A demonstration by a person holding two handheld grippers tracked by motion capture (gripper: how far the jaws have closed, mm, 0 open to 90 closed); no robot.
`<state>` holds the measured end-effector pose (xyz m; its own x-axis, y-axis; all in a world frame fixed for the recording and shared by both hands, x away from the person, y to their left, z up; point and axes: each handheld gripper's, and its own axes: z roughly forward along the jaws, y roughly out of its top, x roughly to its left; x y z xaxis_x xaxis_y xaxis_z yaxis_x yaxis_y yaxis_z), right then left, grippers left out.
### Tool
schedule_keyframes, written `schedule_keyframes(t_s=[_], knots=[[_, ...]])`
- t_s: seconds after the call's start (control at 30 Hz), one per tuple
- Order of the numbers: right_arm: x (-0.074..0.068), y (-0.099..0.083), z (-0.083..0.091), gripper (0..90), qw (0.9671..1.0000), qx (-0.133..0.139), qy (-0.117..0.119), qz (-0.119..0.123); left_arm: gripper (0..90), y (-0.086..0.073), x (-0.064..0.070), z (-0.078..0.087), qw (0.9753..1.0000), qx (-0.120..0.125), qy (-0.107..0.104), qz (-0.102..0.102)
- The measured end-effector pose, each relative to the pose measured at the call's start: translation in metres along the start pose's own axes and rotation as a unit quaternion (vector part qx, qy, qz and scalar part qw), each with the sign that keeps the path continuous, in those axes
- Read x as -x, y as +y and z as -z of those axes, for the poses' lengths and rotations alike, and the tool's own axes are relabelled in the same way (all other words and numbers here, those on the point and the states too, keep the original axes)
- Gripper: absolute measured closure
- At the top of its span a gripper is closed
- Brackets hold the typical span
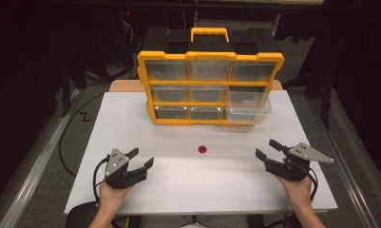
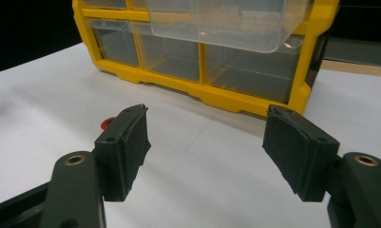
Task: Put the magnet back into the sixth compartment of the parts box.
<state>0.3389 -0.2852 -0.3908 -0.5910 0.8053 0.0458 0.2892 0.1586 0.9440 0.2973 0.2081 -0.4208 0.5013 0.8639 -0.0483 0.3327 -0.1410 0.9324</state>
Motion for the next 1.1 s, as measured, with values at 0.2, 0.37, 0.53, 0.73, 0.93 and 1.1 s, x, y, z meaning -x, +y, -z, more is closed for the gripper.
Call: schedule_keyframes(t_s=[0.2, 0.37, 0.53, 0.73, 0.93, 1.1], knots=[[-0.003, 0.002, -0.005, 35.0, 1.0, -0.002, 0.004, 0.004, 33.7, 0.0, 0.0, 0.0, 1.0, 0.002, 0.001, 0.001], [-0.007, 0.005, -0.01, 35.2, 0.9999, -0.004, 0.01, 0.005, 33.6, 0.0, 0.0, 0.0, 1.0, 0.0, 0.0, 0.0], [-0.009, 0.006, -0.014, 35.3, 0.9998, -0.01, 0.015, 0.007, 33.6, 0.0, 0.0, 0.0, 1.0, 0.002, 0.0, 0.0], [-0.013, 0.007, -0.018, 35.5, 0.9997, -0.013, 0.019, 0.009, 33.6, 0.0, 0.0, 0.001, 1.0, 0.003, -0.001, 0.0], [-0.016, 0.009, -0.023, 36.4, 0.9994, -0.018, 0.025, 0.013, 33.6, 0.0, 0.0, 0.001, 1.0, 0.003, -0.001, 0.0], [-0.018, 0.011, -0.026, 36.7, 0.9993, -0.021, 0.029, 0.014, 33.5, 0.0, 0.0, 0.001, 1.0, 0.003, -0.001, 0.0]])
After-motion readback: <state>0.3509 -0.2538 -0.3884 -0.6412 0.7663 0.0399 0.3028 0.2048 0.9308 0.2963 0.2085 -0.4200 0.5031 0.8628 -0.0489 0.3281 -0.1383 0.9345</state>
